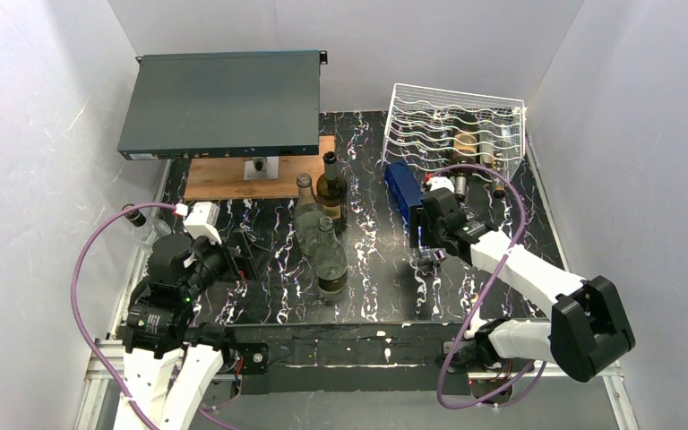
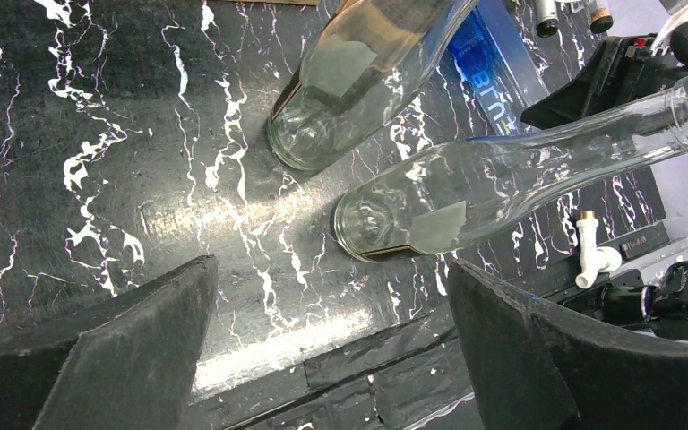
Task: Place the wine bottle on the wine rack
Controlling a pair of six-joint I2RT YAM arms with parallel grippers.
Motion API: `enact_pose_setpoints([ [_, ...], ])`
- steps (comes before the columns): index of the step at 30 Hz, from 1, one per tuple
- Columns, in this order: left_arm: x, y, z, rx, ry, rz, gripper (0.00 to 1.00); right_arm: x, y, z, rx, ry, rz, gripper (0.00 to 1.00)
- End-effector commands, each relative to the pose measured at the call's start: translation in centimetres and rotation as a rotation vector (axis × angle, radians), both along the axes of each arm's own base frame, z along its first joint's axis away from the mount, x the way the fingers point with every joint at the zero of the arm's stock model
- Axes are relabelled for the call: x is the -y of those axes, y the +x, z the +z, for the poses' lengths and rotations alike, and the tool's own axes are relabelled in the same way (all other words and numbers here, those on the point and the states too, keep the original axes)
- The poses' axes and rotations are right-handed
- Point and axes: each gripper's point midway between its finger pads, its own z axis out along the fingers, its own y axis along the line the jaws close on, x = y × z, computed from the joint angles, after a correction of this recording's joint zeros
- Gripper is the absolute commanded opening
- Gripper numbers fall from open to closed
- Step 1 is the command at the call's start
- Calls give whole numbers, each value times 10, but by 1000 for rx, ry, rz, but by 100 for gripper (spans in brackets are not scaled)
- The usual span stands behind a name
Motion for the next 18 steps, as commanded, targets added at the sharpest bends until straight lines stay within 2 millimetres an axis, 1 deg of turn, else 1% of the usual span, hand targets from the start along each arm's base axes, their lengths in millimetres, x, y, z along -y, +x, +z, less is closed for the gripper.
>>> enact_pose_setpoints([
  [1,2,1,0,6,2,-12,99,2,19,27,70,-52,21,88],
  [2,2,1,-1,5,2,-12,99,1,24,30,77,-67,37,94],
  [3,2,1,0,6,2,-12,99,0,28,35,89,-78,51,98],
  [5,1,1,-1,4,3,-10,99,1,39,41,92,-128,72,98],
  [9,1,1,-1,2,3,-10,99,1,62,42,76,-217,132,98],
  [11,1,1,-2,-1,4,-9,99,-1,74,41,79,-219,151,98],
  [14,1,2,-2,-5,5,-6,99,-2,89,30,49,-194,164,98],
  [18,1,3,-3,-12,7,-4,99,-9,102,10,-6,-180,173,98],
])
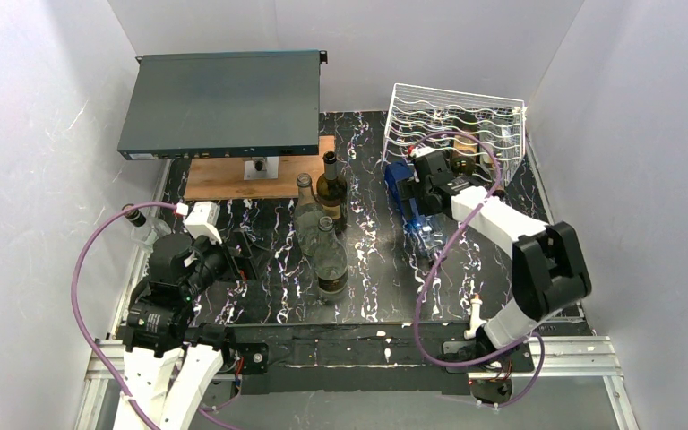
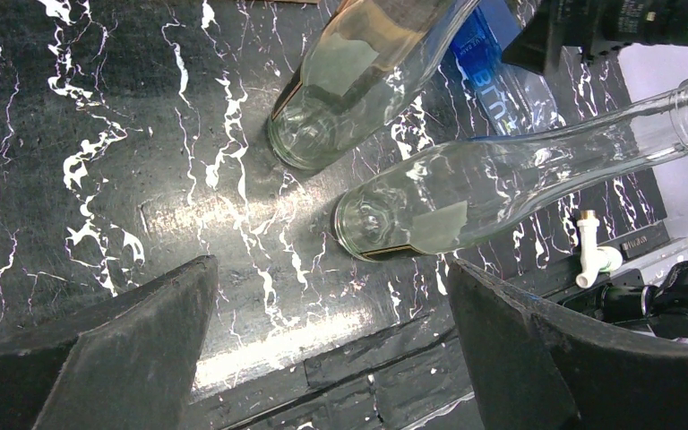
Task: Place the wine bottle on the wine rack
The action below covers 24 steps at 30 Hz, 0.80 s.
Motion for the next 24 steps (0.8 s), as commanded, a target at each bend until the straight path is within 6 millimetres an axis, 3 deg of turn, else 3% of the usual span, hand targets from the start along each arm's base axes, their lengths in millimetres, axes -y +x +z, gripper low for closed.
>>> enact_pose_setpoints([
  [1,0,2,-3,-9,7,-4,99,-17,23,-3,-2,46,49,98],
  [6,-2,2,-3,-5,11,13,99,-33,24,-24,-50,109,67,93],
  [9,-3,3,-4,-14,14,17,99,-34,22,-37,-90,106,60,82],
  [17,-5,3,-4,-10,18,32,99,-36,25,-57,-95,147,-24,78],
  [24,-4,2,-2,-3,14,24,99,-39,24,-76,-130,172,-100,67],
])
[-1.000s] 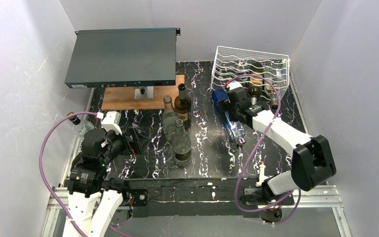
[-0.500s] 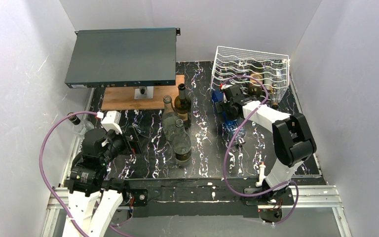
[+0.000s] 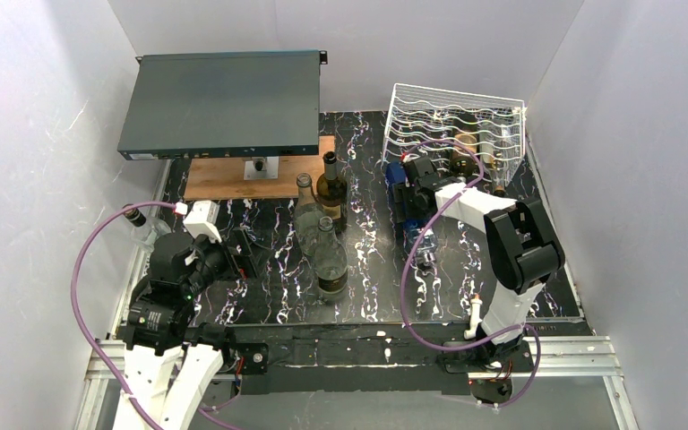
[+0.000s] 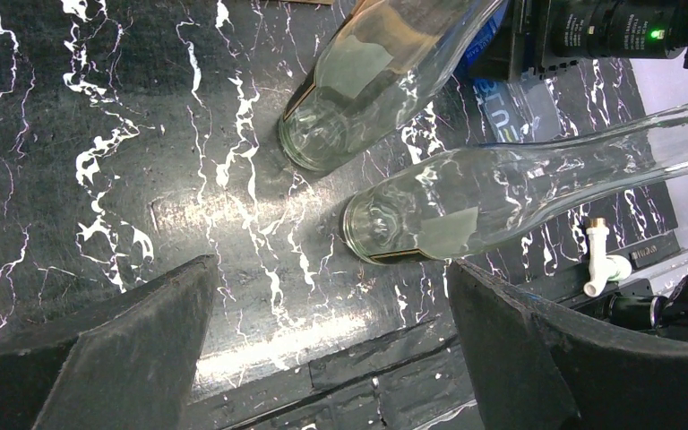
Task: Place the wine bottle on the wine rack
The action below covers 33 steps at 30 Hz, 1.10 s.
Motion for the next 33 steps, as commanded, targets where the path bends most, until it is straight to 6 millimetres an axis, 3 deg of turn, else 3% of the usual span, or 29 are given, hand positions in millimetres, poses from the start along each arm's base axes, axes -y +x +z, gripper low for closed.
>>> enact_pose_setpoints([
  [1,-1,-2,1,12,3,0,99,-13,6,-8,-2,71,-75,64],
  [5,0,-2,1,12,2,-2,99,-19,-1,-7,-9,109,-120,46],
  [10,0,-4,3,23,-1,-6,99,-16,-8,6,25,128,-144,41],
  [22,0,-4,3,27,-2,-8,99,-20,-8,37,104,219,-170,3],
  [27,-2,-4,4,29,2,3,99,-12,4,62,192,211,-201,1],
  [33,-1,-4,4,27,1,-2,99,13,21,86,251,264,-299,1],
])
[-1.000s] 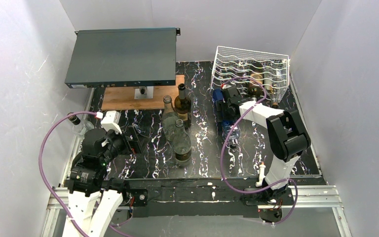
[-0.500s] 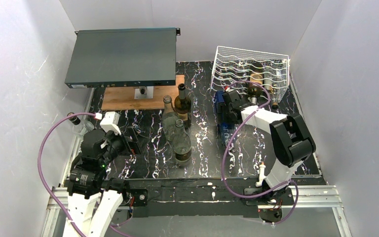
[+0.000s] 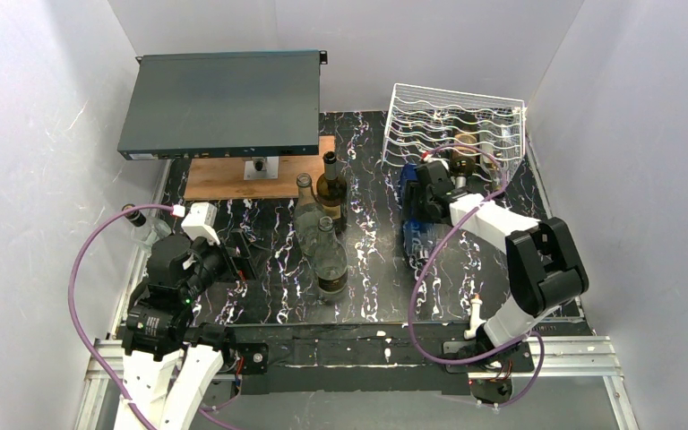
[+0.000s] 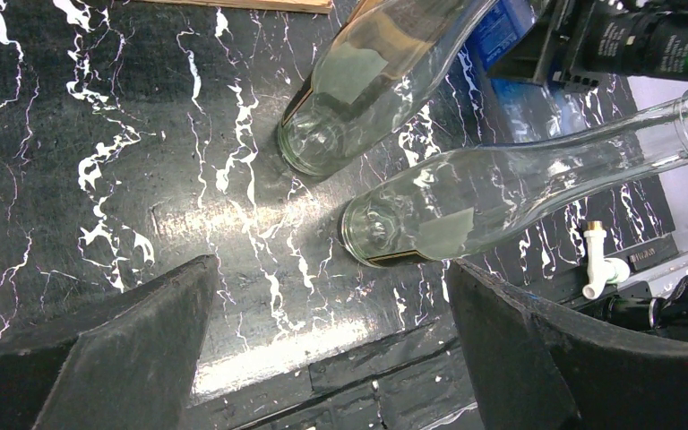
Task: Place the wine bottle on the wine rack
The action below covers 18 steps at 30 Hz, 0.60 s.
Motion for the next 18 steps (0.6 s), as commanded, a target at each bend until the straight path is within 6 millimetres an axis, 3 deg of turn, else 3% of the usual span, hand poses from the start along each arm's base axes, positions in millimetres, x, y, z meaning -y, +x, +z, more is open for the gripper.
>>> enact_pose_setpoints([
  [1,0,-2,-1,1,5,-3,99,13,42,63,211,105,-113,1],
  [11,0,-2,0,4,3,-6,100,15,55,80,243,193,-113,1],
  [18,1,-1,-1,-4,4,-10,99,17,67,106,315,185,-114,1],
])
